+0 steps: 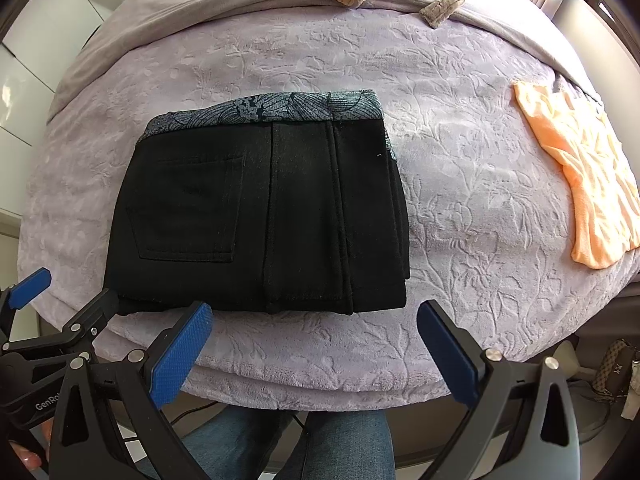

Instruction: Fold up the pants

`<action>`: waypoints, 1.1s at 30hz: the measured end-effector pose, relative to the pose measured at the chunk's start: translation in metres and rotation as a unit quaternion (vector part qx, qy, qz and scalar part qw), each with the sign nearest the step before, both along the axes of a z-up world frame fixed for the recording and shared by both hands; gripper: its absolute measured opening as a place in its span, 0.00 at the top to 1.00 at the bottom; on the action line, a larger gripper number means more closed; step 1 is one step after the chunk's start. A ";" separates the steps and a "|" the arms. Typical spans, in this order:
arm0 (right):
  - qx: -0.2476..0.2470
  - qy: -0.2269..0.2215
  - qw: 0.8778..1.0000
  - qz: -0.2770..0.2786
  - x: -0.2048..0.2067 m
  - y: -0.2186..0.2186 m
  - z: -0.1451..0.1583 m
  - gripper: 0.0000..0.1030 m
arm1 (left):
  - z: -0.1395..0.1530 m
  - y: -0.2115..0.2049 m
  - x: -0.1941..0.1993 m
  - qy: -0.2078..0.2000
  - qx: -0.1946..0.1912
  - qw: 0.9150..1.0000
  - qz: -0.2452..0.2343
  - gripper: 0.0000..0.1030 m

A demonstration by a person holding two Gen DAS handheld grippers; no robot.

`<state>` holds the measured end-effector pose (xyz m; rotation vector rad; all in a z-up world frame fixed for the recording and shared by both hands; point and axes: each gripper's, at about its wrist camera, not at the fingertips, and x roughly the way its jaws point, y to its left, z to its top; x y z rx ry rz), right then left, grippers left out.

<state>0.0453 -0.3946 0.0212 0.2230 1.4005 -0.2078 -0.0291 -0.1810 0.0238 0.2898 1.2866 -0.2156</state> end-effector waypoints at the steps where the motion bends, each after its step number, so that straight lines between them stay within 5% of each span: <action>1: 0.000 0.000 1.000 0.000 0.000 0.000 0.000 0.01 | 0.000 0.000 0.000 0.000 0.000 1.000 0.000 0.00; 33: -0.002 0.001 1.000 -0.007 0.002 0.001 0.000 0.01 | 0.000 0.000 0.004 -0.002 -0.002 1.000 -0.011 0.00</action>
